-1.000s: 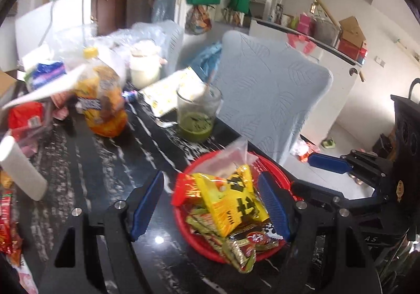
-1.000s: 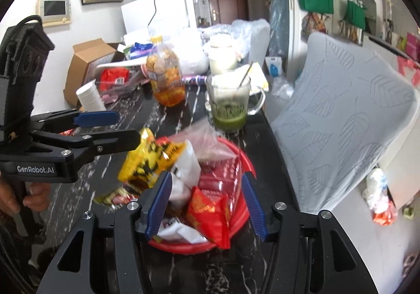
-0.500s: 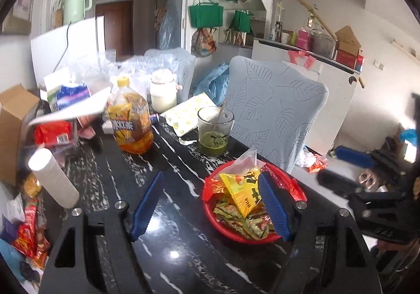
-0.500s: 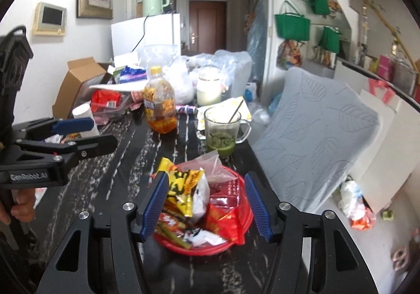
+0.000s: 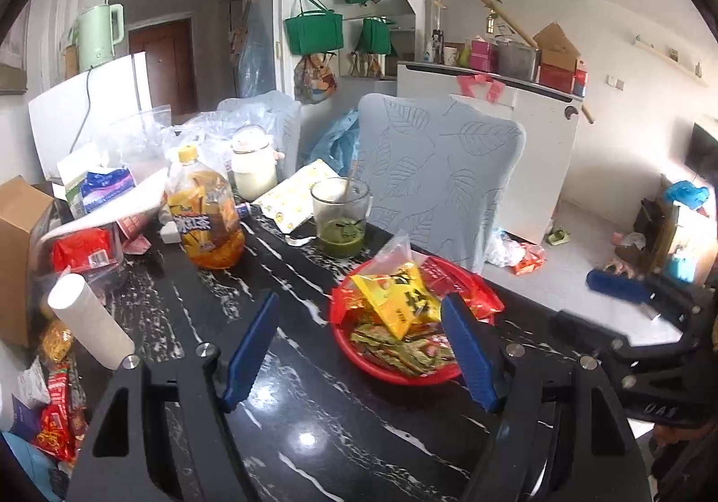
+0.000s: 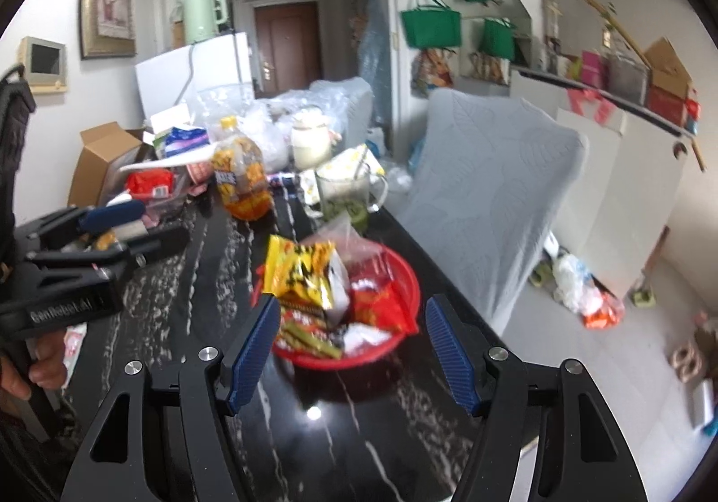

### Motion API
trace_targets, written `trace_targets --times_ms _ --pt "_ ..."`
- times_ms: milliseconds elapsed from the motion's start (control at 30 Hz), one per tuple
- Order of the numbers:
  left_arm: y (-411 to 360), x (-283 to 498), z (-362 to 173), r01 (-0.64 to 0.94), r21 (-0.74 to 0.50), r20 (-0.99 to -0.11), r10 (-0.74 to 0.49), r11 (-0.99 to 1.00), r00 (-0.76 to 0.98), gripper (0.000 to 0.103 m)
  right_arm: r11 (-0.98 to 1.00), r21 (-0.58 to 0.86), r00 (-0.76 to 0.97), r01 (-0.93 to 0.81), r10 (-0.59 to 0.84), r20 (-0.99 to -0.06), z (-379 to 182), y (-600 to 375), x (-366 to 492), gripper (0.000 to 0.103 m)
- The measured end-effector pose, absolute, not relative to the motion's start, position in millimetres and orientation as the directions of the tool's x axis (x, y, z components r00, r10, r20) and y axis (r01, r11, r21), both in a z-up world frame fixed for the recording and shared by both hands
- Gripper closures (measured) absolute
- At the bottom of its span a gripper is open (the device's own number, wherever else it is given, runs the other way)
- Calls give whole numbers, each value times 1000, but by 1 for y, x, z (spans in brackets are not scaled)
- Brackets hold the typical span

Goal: Organize snacks

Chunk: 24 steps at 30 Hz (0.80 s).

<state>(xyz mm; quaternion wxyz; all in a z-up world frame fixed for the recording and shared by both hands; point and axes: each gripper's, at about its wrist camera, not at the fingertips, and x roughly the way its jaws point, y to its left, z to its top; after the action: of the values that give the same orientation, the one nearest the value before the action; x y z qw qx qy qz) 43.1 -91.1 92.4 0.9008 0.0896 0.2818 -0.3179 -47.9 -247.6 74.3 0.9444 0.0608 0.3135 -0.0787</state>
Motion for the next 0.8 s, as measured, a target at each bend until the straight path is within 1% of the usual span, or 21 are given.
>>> trace_targets --times_ms 133,400,800 --pt "-95 35 91 639 -22 -570 -535 769 624 30 976 64 770 206 -121 -627 70 -248 -54 35" --pt "-98 25 94 664 -39 -569 -563 747 600 30 974 45 766 223 -146 -626 74 -244 -67 35" --pt "-100 26 91 664 -47 -577 -563 746 592 30 976 44 757 215 -139 -639 74 -241 -67 33"
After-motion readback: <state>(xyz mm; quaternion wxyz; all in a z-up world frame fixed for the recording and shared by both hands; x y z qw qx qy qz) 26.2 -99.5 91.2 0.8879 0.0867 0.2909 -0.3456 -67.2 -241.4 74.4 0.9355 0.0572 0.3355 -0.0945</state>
